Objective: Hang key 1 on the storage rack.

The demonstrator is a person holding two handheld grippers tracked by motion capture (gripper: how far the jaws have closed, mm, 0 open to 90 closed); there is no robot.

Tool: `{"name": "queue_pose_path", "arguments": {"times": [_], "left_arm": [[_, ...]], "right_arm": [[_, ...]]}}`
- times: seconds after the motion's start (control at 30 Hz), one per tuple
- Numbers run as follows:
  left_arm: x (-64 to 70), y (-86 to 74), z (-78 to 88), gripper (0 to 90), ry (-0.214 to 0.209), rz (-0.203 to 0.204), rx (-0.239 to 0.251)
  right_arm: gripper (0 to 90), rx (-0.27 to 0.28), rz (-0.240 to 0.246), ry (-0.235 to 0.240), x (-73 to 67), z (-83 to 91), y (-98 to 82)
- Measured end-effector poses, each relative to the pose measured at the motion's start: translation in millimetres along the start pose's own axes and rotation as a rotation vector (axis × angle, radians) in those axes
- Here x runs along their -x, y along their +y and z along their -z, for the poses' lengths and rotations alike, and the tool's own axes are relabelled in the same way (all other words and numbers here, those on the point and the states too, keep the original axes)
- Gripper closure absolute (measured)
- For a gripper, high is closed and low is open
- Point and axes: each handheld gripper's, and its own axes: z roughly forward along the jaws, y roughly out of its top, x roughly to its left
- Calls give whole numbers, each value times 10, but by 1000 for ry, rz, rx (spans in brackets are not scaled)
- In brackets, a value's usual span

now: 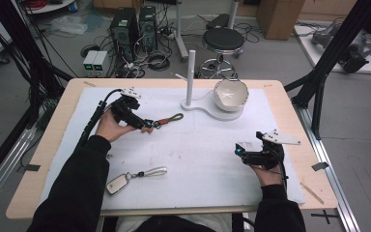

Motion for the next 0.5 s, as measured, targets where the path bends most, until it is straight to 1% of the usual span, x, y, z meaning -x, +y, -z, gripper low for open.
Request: {"name": "queue_pose_path", "arguments": {"times": [0.03, 0.1, 0.2, 0.27, 0.33, 0.37, 0.4, 0.43, 0.5], "left_arm": [[10, 31, -52, 17, -6, -2, -11], [17, 56, -96, 17, -12, -12, -25], [15, 95, -141, 17, -18, -16, -37], [16, 115, -165, 18, -21, -13, -40], [19, 125, -201, 26, -31, -19, -45], [27, 126, -222, 26, -33, -13, -46], [23, 131, -242, 26, -33, -24, -60], [23, 131, -242, 26, -33, -24, -60], [20, 139, -317, 26, -28, -23, -84]], "right_arm": [[7, 9, -4, 0, 7, 6, 1], [7, 16, -14, -2, 13, 21, 5], [7, 26, -10, -13, 24, 17, 16], [8, 20, -12, -18, 25, 7, 20], [7, 8, -6, -36, 34, -9, 23], [8, 9, -6, -39, 38, -14, 25], [8, 9, -7, -38, 40, -14, 26], [8, 8, -12, -39, 41, -13, 26], [8, 10, -9, -38, 44, -17, 26]]}}
